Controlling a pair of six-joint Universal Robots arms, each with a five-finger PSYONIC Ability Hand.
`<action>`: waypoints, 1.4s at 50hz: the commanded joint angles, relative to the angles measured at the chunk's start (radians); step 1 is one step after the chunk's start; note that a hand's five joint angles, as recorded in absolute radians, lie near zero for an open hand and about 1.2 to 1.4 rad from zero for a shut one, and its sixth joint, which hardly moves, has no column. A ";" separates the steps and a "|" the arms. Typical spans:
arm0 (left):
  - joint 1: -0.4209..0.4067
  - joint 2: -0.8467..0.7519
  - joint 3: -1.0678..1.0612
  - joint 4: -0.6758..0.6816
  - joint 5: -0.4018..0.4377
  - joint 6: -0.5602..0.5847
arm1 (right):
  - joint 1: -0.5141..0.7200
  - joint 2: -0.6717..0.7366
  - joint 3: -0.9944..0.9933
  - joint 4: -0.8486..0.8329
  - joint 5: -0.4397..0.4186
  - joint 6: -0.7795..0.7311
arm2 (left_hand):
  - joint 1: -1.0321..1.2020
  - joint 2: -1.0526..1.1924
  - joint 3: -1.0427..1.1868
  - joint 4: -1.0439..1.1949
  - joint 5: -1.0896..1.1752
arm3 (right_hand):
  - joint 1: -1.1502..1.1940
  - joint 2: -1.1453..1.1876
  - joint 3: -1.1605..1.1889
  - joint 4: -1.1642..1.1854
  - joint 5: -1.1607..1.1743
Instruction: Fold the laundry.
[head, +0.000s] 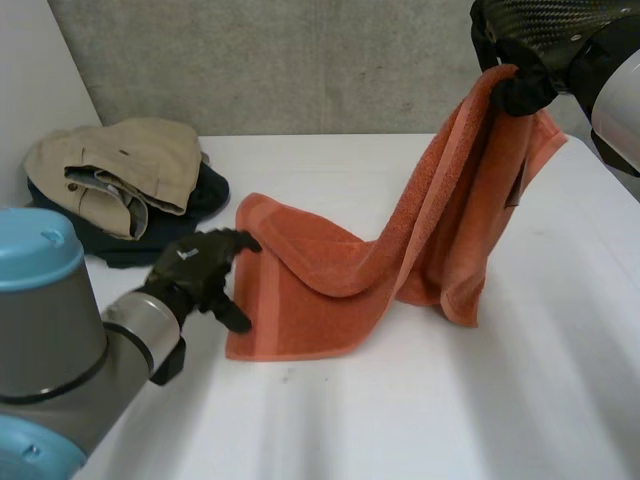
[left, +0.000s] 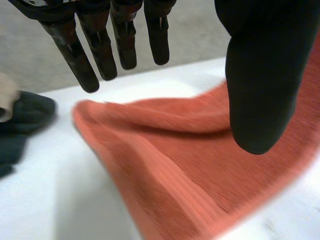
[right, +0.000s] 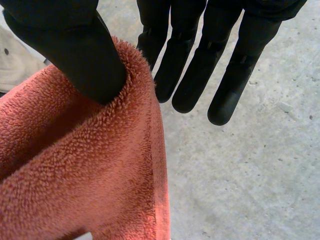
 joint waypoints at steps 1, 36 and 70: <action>-0.111 -0.088 0.007 -0.005 0.009 0.037 | 0.004 0.002 0.014 -0.011 0.004 0.005 | -0.055 -0.067 -0.070 -0.060 -0.061 | 0.269 0.221 0.211 0.203 0.243; -0.136 -0.378 0.200 0.018 -0.183 0.328 | -0.044 -0.015 0.165 -0.089 -0.038 0.019 | 0.074 0.062 0.059 0.070 0.069 | 0.269 0.221 0.211 0.203 0.243; -0.045 -0.412 0.325 0.157 -0.132 0.390 | -0.111 0.001 0.218 -0.126 -0.045 -0.004 | 1.017 1.005 1.002 1.012 1.011 | 0.269 0.221 0.211 0.203 0.243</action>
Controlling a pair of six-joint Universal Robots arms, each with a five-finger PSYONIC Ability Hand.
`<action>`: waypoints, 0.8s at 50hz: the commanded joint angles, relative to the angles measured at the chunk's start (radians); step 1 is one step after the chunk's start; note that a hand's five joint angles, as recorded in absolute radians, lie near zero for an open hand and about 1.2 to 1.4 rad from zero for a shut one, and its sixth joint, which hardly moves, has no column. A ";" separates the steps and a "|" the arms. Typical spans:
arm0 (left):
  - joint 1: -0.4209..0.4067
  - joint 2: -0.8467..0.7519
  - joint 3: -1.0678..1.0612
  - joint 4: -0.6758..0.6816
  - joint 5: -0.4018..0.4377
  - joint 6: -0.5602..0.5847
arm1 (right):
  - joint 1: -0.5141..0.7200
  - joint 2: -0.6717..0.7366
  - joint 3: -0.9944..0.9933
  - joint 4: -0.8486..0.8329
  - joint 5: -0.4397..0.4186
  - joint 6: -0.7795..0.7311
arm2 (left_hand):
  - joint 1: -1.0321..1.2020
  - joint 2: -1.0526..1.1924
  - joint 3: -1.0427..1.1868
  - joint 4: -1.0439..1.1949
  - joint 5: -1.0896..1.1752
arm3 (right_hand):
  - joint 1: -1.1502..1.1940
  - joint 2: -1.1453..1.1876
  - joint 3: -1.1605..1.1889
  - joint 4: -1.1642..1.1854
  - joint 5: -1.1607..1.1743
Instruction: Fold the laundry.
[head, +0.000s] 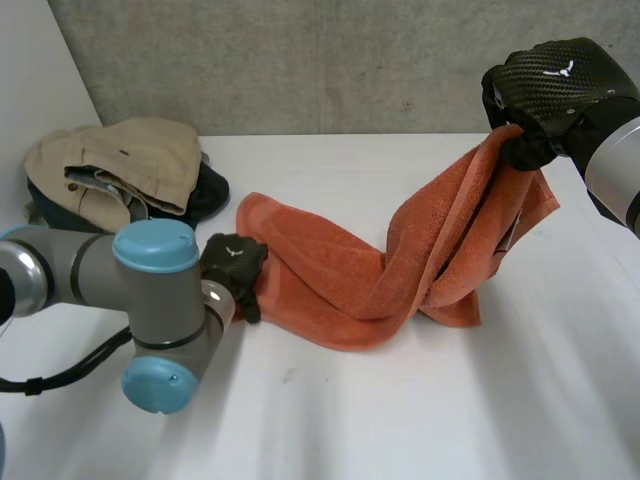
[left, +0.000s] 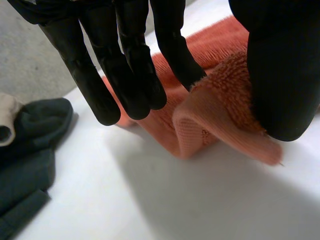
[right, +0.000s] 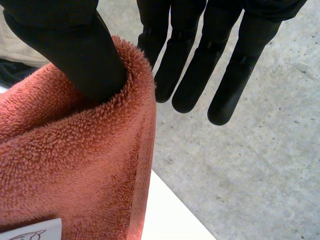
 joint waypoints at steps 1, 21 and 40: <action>0.005 0.061 -0.035 0.038 0.018 -0.023 | -0.027 0.019 0.001 -0.009 0.000 -0.013 | 0.110 0.107 0.113 0.104 0.836 | 0.269 0.221 0.211 0.203 0.243; 0.005 0.025 -0.015 -0.017 0.091 0.031 | -0.040 0.030 0.037 -0.019 0.000 -0.024 | 0.214 0.211 0.217 0.208 0.940 | 0.269 0.221 0.211 0.203 0.243; 0.204 0.717 -0.305 -0.236 0.252 0.028 | -0.298 0.014 0.017 0.270 -0.050 -0.515 | 0.214 0.211 0.218 0.208 0.941 | 0.269 0.221 0.211 0.203 0.243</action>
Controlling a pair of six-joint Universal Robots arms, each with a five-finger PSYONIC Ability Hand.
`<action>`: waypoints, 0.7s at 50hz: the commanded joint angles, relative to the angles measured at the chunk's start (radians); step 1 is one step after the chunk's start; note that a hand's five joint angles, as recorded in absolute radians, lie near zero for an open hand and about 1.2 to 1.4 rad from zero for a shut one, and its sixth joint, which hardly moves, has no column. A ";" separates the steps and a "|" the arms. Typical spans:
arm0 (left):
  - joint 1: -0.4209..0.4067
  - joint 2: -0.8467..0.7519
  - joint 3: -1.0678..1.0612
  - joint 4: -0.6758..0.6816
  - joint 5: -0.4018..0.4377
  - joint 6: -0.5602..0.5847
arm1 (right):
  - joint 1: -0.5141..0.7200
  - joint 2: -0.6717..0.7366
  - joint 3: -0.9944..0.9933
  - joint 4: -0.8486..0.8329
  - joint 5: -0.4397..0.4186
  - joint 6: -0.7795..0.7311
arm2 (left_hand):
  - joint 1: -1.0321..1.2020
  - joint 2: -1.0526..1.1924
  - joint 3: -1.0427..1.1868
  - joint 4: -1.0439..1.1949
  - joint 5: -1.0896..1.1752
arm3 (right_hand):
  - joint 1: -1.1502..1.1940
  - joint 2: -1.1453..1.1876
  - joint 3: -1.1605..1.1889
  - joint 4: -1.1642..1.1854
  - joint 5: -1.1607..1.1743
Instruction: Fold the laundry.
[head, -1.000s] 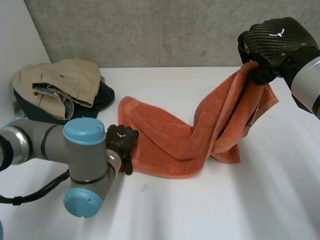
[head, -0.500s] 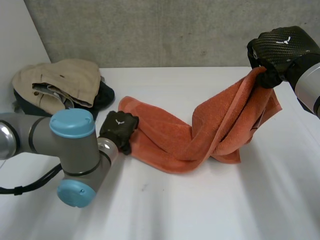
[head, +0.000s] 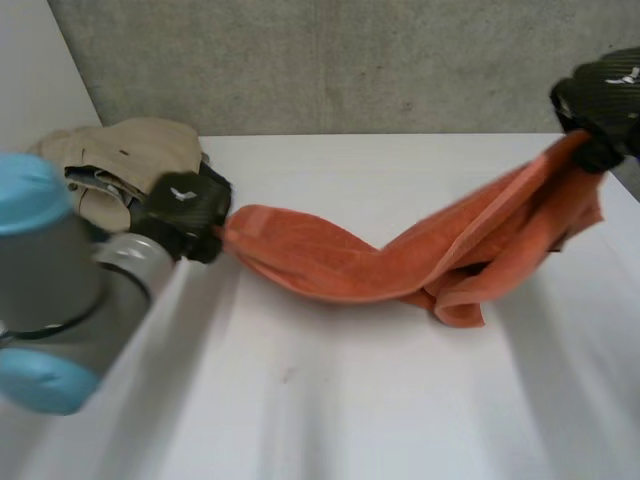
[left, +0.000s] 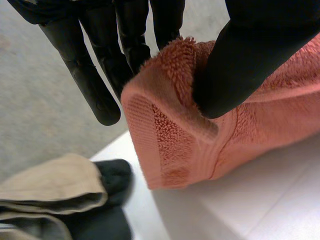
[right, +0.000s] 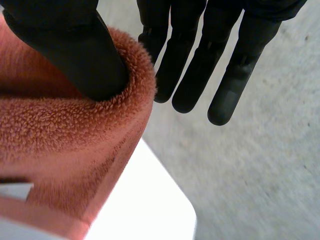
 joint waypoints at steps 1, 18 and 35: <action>0.097 0.271 -0.104 -0.179 0.115 0.058 | -0.126 0.020 0.032 0.210 -0.041 -0.337 | 0.233 0.203 0.209 0.198 0.254 | 0.269 0.221 0.211 0.203 0.243; 0.132 -0.227 0.270 -0.176 0.108 0.147 | -0.016 0.463 -0.129 -0.073 0.065 -0.377 | 0.233 0.203 0.209 0.198 0.254 | 0.269 0.221 0.211 0.203 0.243; 0.167 -0.264 0.700 0.306 0.036 -0.077 | -0.046 0.422 -0.314 -0.951 0.074 -0.004 | 0.233 0.203 0.209 0.198 0.254 | 0.269 0.221 0.211 0.203 0.243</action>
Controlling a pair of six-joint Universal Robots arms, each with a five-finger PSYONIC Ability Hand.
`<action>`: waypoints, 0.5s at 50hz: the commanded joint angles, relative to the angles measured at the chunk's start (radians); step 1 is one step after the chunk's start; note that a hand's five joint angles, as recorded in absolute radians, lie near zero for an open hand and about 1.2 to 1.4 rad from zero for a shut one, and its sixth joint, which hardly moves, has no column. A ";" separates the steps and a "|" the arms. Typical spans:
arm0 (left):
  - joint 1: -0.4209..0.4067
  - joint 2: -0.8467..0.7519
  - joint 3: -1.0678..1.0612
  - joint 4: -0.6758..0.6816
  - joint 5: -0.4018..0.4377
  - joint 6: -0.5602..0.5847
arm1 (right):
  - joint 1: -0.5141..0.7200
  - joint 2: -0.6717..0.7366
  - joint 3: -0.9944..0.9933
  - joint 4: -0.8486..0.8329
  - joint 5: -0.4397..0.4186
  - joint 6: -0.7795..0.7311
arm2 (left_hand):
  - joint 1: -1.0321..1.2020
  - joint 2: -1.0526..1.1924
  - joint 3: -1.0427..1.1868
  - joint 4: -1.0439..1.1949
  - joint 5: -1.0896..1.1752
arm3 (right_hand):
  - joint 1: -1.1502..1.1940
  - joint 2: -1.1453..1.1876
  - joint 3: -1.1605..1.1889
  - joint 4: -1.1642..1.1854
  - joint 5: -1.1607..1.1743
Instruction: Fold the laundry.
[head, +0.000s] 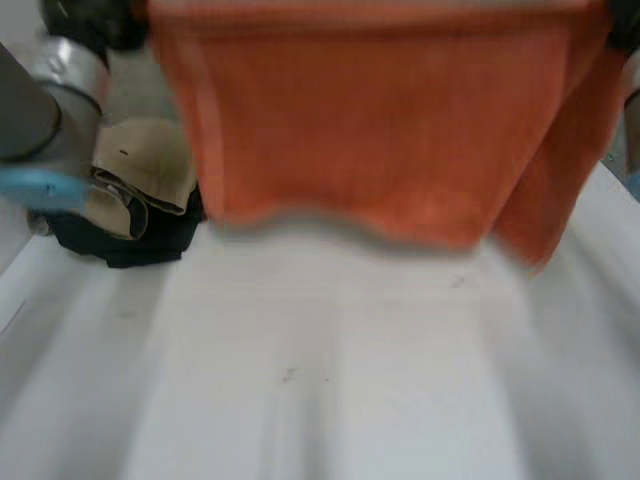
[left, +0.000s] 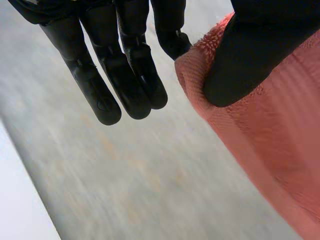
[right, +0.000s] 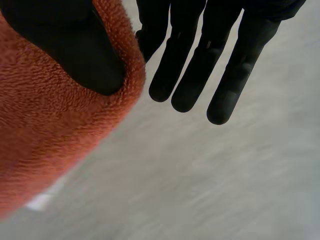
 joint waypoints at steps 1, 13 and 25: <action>0.010 0.044 -0.036 0.014 0.026 -0.078 | -0.016 -0.070 0.133 -0.196 -0.077 0.104 | 0.233 0.199 0.205 0.196 0.253 | 0.269 0.221 0.210 0.202 0.243; 0.016 0.058 -0.358 -0.035 0.059 -0.063 | -0.018 0.002 0.284 0.130 -0.163 0.098 | 0.233 0.199 0.205 0.196 0.253 | 0.269 0.221 0.210 0.202 0.243; 0.011 -0.041 -0.580 -0.033 0.062 0.007 | -0.057 0.203 0.304 0.388 -0.230 0.090 | 0.233 0.199 0.205 0.196 0.253 | 0.146 0.099 0.088 0.080 0.121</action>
